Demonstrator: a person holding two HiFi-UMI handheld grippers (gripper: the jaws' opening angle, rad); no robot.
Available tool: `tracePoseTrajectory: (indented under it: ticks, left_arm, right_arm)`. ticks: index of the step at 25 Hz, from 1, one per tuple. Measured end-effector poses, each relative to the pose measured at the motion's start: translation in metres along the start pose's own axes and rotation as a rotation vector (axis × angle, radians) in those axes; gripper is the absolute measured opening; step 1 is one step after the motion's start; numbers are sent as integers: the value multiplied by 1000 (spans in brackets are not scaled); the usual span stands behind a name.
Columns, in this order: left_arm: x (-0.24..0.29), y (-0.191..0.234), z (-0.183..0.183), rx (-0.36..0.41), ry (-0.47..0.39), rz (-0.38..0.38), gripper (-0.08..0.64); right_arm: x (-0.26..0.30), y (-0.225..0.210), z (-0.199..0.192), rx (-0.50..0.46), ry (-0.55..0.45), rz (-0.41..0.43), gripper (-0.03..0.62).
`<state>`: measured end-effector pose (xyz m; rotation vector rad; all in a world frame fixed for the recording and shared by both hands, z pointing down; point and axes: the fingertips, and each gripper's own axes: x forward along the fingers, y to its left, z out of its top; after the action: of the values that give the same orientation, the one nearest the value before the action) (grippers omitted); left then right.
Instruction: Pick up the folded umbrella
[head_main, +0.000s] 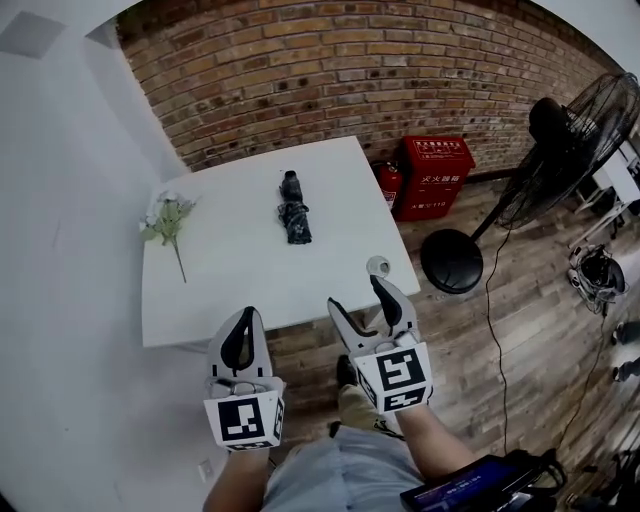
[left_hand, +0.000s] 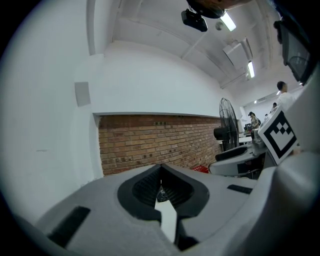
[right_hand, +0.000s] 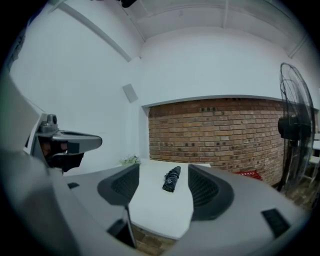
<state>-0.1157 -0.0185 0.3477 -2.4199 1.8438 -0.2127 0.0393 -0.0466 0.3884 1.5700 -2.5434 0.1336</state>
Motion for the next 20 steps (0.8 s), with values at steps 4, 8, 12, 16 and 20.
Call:
tracePoseTrajectory:
  ticks: [4,8,12,16,20]
  left_arm:
    - [36,3,-2,6,15,2,6]
    - [69,5,1,17,29,11,6]
    - [99,13,12,32,23,32,6]
    - [127,24,22,47,14,58,6]
    - [151,32,35,58,-9,81,6]
  right_arm:
    - [30,-20,-1,14,8,7,307]
    - [60,-39,4,25,10,26,307]
    - [92,-55,18,27,-3,47,307]
    - [123,-67,32,21,-19,70,307]
    - [149,-75,43,10,-30,99,307]
